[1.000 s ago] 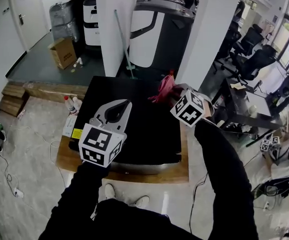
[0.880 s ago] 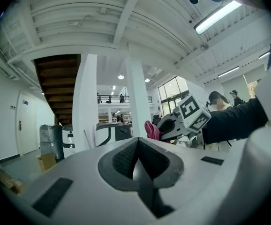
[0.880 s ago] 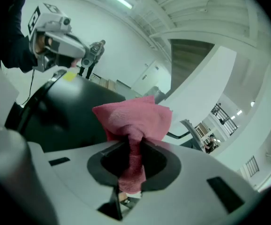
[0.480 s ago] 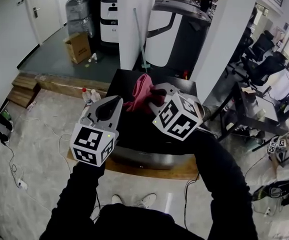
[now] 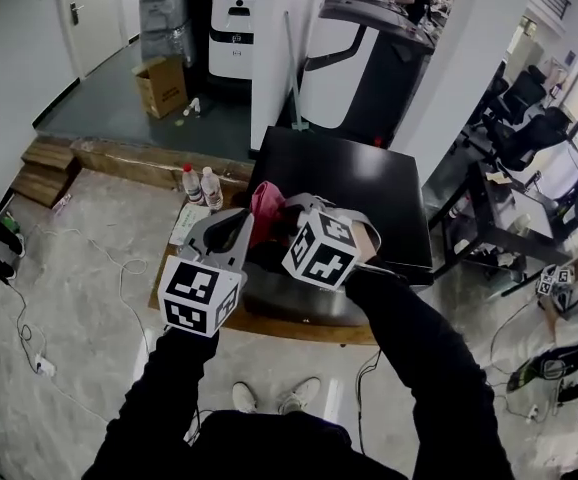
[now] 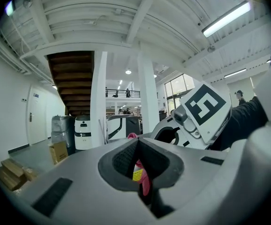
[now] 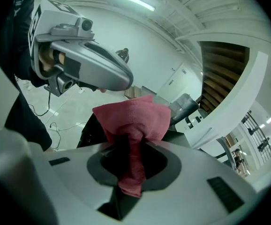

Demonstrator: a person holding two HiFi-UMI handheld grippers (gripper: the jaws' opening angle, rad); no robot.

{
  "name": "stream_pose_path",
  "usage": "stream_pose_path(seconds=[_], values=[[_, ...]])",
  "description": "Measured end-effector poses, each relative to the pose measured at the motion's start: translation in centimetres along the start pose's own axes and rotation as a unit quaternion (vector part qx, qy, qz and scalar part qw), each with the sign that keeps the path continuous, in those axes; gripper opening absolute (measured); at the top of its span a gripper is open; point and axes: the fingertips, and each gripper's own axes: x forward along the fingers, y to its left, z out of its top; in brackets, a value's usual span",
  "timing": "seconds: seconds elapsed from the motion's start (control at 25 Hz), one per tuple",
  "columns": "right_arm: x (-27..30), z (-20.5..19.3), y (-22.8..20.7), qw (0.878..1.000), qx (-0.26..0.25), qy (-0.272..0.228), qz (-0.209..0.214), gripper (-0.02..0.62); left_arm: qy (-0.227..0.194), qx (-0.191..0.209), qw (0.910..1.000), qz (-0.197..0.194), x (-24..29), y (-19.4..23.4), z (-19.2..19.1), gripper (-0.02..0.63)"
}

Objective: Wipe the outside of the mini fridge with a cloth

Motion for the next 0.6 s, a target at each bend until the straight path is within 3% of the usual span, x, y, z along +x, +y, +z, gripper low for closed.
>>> stream_pose_path(seconds=[0.28, 0.6], values=[[1.2, -2.0, 0.3, 0.999, -0.016, 0.036, -0.027, 0.066, 0.01, -0.013, 0.9989, -0.044, 1.2, -2.1, -2.3, 0.006], [-1.3, -6.2, -0.7, 0.996, -0.043, 0.067, -0.049, 0.064, 0.018, -0.009, 0.9987, -0.048, 2.6, -6.6, -2.1, 0.006]])
